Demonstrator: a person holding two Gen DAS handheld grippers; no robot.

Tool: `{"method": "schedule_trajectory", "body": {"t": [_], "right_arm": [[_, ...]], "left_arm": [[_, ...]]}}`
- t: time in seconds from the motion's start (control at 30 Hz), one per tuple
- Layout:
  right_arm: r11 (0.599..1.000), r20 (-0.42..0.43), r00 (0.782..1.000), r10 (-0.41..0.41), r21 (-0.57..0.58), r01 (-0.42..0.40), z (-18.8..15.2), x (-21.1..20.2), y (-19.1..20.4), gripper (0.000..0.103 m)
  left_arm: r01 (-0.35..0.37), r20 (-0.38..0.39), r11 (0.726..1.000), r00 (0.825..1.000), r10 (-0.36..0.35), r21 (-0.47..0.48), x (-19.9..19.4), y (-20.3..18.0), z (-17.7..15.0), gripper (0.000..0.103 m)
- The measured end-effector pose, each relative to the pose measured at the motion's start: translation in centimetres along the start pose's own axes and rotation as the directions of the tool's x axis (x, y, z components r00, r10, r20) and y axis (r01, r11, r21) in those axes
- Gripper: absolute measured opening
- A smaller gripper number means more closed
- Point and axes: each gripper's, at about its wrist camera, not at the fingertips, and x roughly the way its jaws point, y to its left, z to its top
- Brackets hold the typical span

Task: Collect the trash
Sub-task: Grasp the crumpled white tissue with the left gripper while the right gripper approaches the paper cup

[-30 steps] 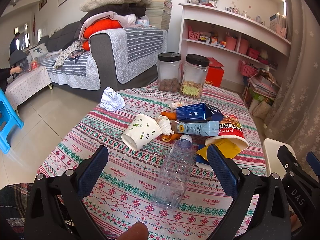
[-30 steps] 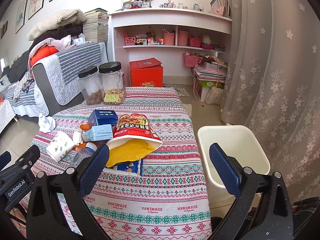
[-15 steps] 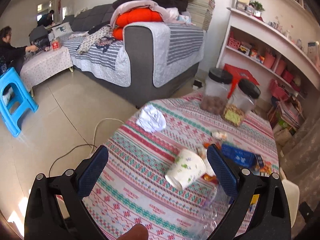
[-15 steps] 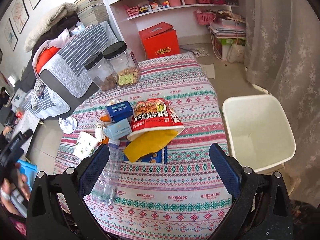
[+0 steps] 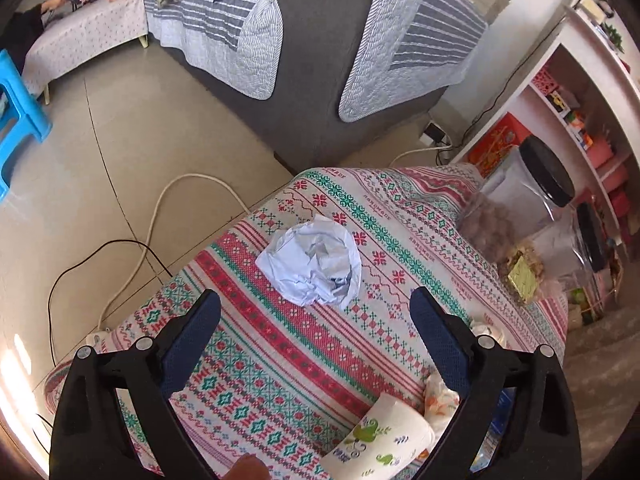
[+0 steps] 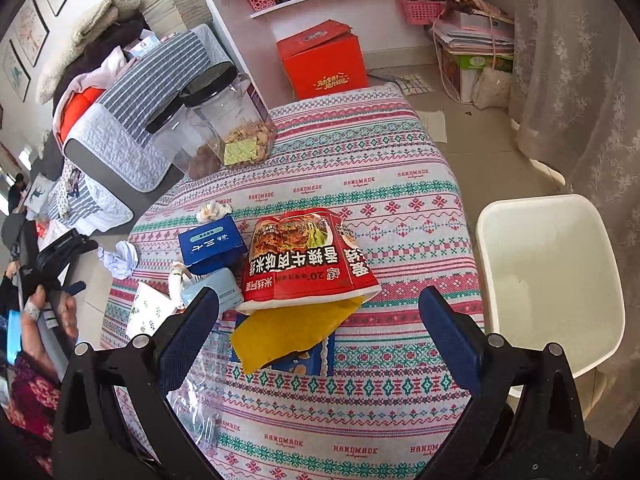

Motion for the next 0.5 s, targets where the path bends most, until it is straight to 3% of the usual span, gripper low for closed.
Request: {"method": "schedule_trajectory", "body": {"t": [0.07, 0.13, 0.2, 0.3, 0.5], "right_arm": [[1.000, -0.010, 1.000, 0.019, 0.000, -0.019, 0.2, 0.5, 0.2, 0.096], [0.999, -0.025, 0.998, 0.050, -0.002, -0.050, 0.2, 1.0, 0.6, 0.096], [0.996, -0.047, 0.996, 0.079, -0.024, -0.080, 0.2, 1.6, 1.1, 0.096], [0.993, -0.058, 0.994, 0.096, -0.068, -0.100, 0.1, 2.0, 2.2, 0.096], [0.989, -0.102, 0.985, 0.140, -0.037, -0.144, -0.4, 2.9, 2.4, 0.096]], "left_arm": [[-0.001, -0.029, 0.998, 1.000, -0.001, -0.062, 2.1, 0.2, 0.9, 0.077], [0.004, -0.074, 0.993, 0.997, -0.013, -0.120, 4.1, 0.5, 1.1, 0.060], [-0.013, -0.109, 0.990, 0.994, -0.002, -0.140, 5.4, 0.6, 0.9, 0.028], [-0.027, -0.081, 0.990, 0.997, 0.016, -0.136, 5.0, 0.3, 0.7, 0.026], [0.026, 0.005, 1.000, 1.000, -0.026, 0.009, 1.9, -2.4, 1.0, 0.026]]}}
